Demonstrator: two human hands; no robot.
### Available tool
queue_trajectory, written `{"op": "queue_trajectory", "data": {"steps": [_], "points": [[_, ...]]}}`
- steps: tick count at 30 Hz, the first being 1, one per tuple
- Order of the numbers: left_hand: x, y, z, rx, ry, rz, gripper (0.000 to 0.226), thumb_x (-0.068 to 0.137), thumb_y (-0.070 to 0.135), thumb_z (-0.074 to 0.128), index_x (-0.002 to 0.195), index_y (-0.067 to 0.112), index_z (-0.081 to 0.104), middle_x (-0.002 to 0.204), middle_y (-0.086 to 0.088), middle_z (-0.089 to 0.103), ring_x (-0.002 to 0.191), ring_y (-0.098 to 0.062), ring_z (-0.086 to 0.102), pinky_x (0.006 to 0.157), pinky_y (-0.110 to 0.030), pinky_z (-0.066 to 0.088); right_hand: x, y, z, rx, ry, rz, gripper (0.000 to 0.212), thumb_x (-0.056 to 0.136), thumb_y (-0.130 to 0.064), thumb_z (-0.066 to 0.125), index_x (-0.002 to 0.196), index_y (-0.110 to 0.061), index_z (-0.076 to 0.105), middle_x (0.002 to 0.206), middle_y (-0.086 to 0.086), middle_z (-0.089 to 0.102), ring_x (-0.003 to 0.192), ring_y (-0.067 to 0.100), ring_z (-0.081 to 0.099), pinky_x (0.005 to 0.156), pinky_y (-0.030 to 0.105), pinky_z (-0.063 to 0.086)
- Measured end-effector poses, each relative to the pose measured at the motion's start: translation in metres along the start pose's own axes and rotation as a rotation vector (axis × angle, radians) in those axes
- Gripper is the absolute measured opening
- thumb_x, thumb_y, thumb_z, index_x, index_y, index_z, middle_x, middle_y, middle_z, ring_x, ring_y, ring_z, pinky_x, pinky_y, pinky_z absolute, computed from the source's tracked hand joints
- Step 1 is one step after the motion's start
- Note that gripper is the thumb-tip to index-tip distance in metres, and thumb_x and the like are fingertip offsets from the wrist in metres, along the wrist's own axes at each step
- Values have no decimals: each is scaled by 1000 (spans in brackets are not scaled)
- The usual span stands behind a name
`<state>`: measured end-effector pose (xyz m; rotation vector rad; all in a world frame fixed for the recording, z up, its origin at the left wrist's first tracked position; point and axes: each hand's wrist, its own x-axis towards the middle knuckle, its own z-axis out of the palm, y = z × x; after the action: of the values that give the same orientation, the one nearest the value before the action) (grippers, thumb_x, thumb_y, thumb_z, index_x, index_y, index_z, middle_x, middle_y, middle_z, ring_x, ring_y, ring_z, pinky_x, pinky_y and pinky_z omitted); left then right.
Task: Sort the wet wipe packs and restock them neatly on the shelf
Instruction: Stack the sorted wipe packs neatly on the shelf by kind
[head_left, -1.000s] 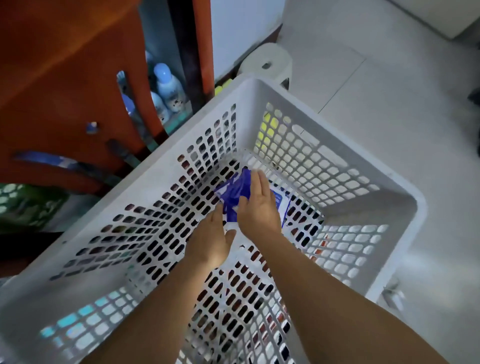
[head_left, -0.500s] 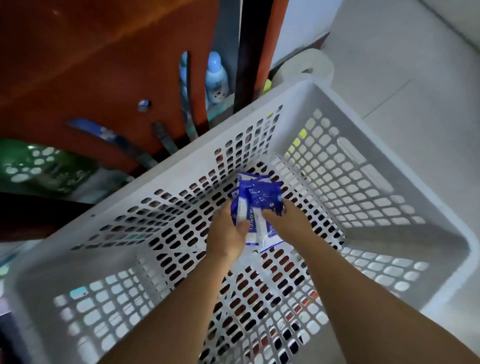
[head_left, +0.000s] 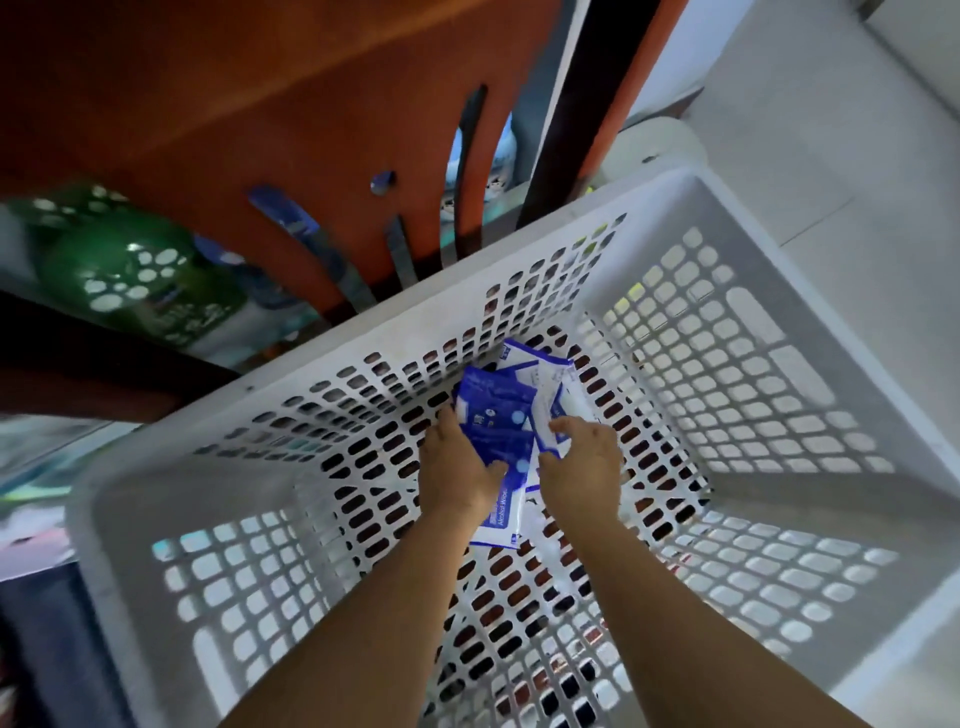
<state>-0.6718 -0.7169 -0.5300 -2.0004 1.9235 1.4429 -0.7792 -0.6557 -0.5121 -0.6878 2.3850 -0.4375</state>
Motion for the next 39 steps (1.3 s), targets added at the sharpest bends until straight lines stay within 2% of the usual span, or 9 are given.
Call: {"op": "queue_trajectory", "data": {"steps": [4, 8, 12, 15, 22, 26, 30, 35, 39], "points": [[2, -16, -4, 0, -100, -87, 37, 79, 24, 73, 110, 13, 57, 110, -8, 63, 96, -23, 64, 80, -42, 57, -2, -1, -1, -61, -4, -20, 49, 87, -13, 61, 133, -18, 47, 135, 6, 43, 125, 22, 39, 100, 30, 33], [-7, -31, -9, -33, -123, -95, 9, 90, 19, 59, 95, 12, 55, 92, -3, 65, 73, -13, 62, 59, -27, 50, -4, -3, 6, -55, -56, -26, 53, 88, -19, 64, 137, -17, 43, 136, 6, 45, 128, 23, 38, 105, 37, 36], [-11, -41, -24, -9, -21, -132, 13, 97, 23, 51, 102, 10, 49, 87, -1, 56, 60, -5, 48, 47, -19, 33, -7, -5, 14, -137, -48, -72, 49, 88, -22, 64, 133, -19, 46, 133, 7, 42, 124, 23, 38, 100, 36, 39], [-10, -46, -30, -37, 37, -145, 26, 100, 27, 45, 110, 4, 51, 91, -7, 59, 68, -16, 53, 50, -24, 36, -11, -9, 19, -212, -32, -88, 55, 85, -28, 66, 134, -20, 42, 133, 6, 36, 122, 23, 35, 101, 36, 38], [-20, -47, -20, -310, -57, -203, 58, 77, 1, 73, 124, 10, 40, 110, -4, 60, 85, -12, 60, 53, -9, 44, -10, -19, 35, -273, 66, -81, 58, 81, -30, 71, 129, -14, 41, 135, 8, 35, 124, 25, 34, 104, 37, 34], [-19, -49, -23, -246, 5, -196, 44, 84, 13, 70, 120, 7, 47, 110, -9, 63, 81, -15, 62, 51, -13, 44, -4, -23, 36, -138, 92, -47, 58, 79, -23, 74, 124, -10, 40, 125, 10, 50, 116, 27, 46, 98, 38, 40], [-26, -46, -34, -231, 21, -202, 30, 90, 21, 63, 114, 6, 53, 106, -10, 66, 83, -19, 64, 58, -23, 48, -1, -29, 32, 7, -35, -25, 37, 82, -15, 68, 114, -12, 48, 111, 9, 59, 93, 24, 59, 73, 33, 51], [-45, -27, -54, -244, 98, -210, 18, 94, 19, 55, 109, 10, 51, 97, -6, 65, 66, -12, 57, 52, -24, 42, -11, -31, 7, 26, -115, -53, 13, 85, -11, 62, 96, -12, 55, 91, 4, 59, 63, 12, 53, 47, 20, 34], [-77, -5, -71, -306, 201, -200, 17, 95, 18, 54, 110, 14, 51, 95, -2, 62, 65, -9, 55, 52, -21, 40, -32, -40, -31, 141, -125, -92, 17, 86, -12, 61, 95, -18, 49, 72, -7, 55, 61, 14, 53, 47, 23, 34]]}}
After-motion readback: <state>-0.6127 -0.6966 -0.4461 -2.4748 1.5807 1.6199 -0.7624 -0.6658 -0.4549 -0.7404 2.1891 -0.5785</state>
